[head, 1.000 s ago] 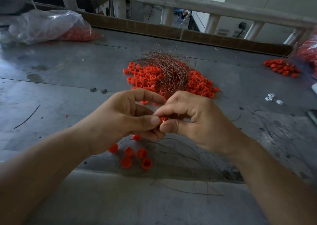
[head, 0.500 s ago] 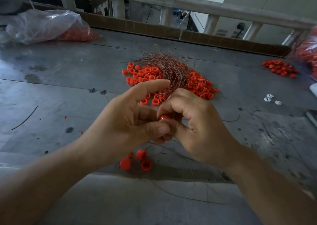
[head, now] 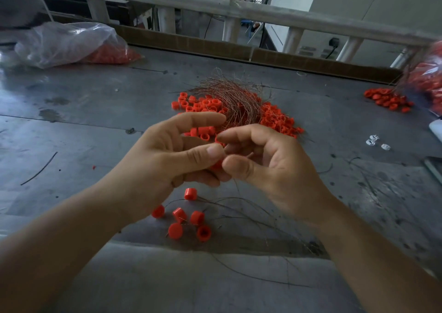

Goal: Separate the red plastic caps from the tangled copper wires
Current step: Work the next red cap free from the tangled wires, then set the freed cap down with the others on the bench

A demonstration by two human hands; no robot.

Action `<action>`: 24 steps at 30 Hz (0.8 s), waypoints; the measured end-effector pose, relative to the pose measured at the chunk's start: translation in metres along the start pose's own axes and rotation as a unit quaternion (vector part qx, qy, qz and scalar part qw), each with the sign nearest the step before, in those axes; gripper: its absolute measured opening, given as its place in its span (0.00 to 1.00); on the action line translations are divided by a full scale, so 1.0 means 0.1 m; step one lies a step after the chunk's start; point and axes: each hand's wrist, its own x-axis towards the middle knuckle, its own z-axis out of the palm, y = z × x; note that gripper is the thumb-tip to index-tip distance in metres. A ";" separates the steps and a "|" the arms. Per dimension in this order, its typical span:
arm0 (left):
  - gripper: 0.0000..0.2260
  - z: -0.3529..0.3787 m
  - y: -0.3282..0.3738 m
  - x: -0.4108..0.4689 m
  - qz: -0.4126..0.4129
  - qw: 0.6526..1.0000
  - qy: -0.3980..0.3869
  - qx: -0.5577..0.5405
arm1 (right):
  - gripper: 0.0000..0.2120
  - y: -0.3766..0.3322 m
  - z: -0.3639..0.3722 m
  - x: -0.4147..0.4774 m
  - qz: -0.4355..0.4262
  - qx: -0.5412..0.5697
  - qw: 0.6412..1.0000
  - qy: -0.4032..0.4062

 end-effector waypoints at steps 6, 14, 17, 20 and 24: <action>0.20 -0.05 0.05 0.01 0.031 0.996 -0.020 -0.080 | 0.15 -0.01 -0.02 0.01 0.098 0.138 0.983 -0.066; 0.21 -0.10 0.07 0.03 0.039 0.997 0.013 -0.058 | 0.10 -0.08 -0.15 0.04 0.150 0.228 0.962 0.013; 0.19 -0.10 0.07 0.04 0.024 0.998 0.031 -0.039 | 0.10 -0.10 -0.25 0.05 0.138 0.209 0.967 0.044; 0.12 -0.10 0.08 0.05 0.026 0.997 0.074 0.011 | 0.06 -0.11 -0.34 0.04 0.134 0.139 0.980 0.045; 0.09 -0.13 0.11 0.04 0.040 0.989 0.103 0.101 | 0.07 -0.07 -0.36 0.04 0.126 -0.023 0.991 0.043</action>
